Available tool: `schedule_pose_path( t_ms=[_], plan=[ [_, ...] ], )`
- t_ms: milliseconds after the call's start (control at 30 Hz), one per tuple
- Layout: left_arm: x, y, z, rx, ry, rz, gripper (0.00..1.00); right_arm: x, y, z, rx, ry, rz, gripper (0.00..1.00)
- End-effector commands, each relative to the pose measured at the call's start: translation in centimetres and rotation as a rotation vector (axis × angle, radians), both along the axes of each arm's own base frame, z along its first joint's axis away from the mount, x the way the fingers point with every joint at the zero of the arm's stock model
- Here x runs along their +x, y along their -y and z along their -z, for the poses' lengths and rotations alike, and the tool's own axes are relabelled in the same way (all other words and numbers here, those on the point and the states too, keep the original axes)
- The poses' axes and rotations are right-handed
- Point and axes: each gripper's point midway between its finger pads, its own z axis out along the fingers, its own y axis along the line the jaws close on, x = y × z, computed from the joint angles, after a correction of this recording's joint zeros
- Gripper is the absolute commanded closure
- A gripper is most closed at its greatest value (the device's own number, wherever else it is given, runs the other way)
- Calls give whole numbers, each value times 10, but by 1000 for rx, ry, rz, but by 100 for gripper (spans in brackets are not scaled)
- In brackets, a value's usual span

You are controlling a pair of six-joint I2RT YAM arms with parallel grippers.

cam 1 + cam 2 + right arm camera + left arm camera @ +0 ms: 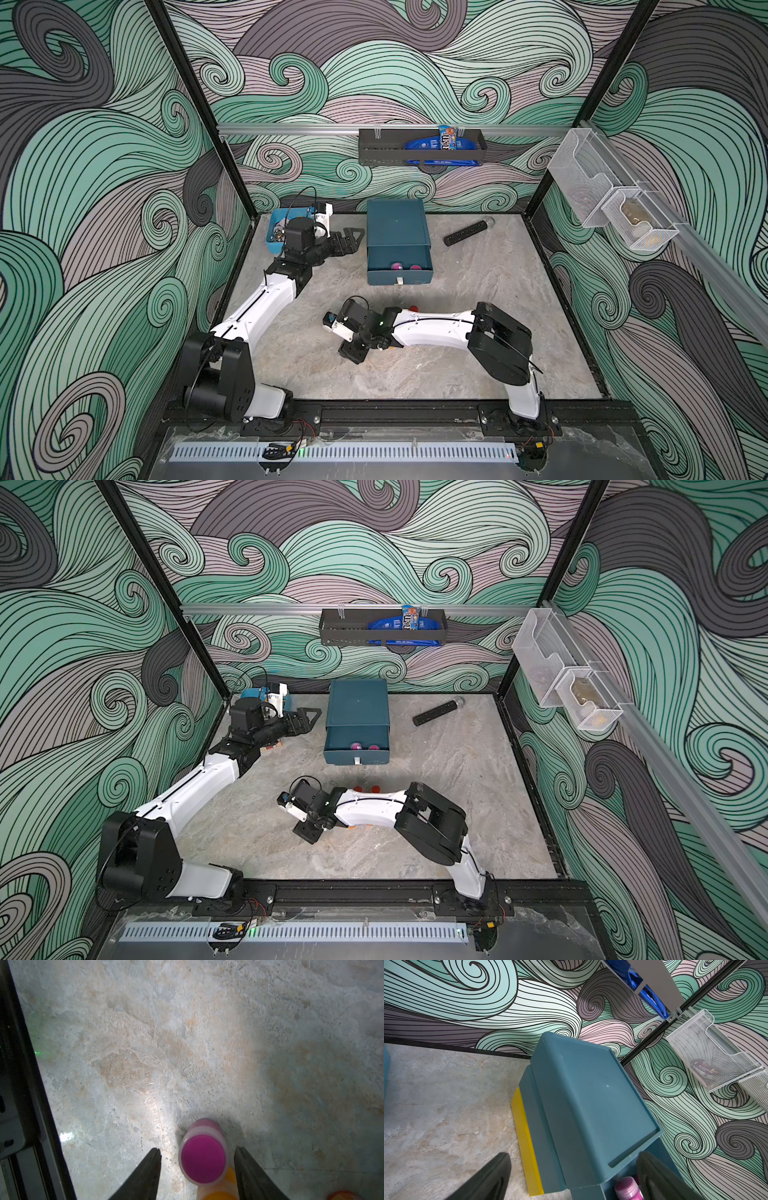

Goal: Put the paint cans in the drawer according to color
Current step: Pick up the paint can at the center of the board.

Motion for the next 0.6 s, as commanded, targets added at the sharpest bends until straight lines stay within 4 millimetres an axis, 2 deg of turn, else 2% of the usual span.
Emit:
schedule_pose_path(
  t_ms=[0, 300, 367, 567],
  plan=[
    [2, -3, 0, -2, 1, -9, 2, -6, -6, 5, -4, -16, -24, 40],
    [2, -3, 0, -4, -1, -8, 3, -5, -7, 6, -6, -15, -20, 53],
    [2, -2, 0, -2, 0, -8, 2, -4, -8, 4, -2, -11, -19, 59],
    [3, -3, 1, -3, -1, -10, 3, -1, -9, -6, 14, 7, -11, 63]
  ],
)
